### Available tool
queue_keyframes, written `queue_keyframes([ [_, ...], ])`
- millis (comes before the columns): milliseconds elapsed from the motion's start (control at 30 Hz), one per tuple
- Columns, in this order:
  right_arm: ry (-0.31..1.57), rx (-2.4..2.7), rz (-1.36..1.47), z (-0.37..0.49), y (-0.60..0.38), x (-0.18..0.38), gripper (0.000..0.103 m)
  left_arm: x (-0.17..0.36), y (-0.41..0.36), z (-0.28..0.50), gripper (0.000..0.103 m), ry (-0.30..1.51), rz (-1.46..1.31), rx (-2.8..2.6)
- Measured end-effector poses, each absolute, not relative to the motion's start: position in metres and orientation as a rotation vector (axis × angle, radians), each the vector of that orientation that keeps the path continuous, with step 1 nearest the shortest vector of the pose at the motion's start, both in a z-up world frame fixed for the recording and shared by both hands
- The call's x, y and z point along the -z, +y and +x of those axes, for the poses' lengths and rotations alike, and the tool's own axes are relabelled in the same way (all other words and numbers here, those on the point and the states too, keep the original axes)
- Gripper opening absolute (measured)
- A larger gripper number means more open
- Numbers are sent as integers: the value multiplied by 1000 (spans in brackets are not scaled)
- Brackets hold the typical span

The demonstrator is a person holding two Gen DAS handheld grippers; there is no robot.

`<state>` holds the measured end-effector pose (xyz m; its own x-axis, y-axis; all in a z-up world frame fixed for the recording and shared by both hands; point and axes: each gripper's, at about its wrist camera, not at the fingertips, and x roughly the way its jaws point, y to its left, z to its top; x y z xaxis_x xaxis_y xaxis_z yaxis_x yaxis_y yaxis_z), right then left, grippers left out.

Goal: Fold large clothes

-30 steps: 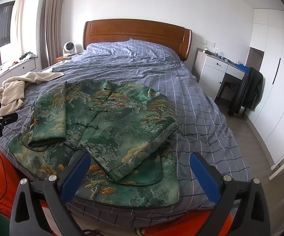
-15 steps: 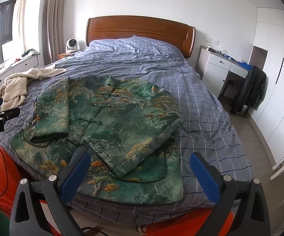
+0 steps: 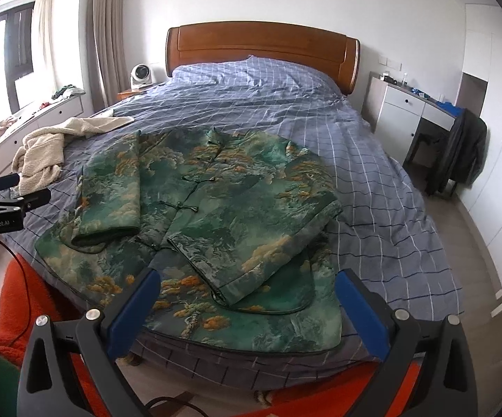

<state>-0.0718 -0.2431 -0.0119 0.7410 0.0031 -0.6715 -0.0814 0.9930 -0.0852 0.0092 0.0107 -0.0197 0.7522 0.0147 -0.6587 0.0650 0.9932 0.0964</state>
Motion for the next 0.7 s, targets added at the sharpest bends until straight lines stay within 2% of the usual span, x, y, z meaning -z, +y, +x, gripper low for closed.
queue_keyframes([
  [467, 727, -119, -195, -63, -225, 19, 103, 26, 13, 7, 103, 726, 126, 9],
  [700, 822, -276, -456, -8, -189, 85, 102, 21, 13, 4, 103, 705, 131, 0],
])
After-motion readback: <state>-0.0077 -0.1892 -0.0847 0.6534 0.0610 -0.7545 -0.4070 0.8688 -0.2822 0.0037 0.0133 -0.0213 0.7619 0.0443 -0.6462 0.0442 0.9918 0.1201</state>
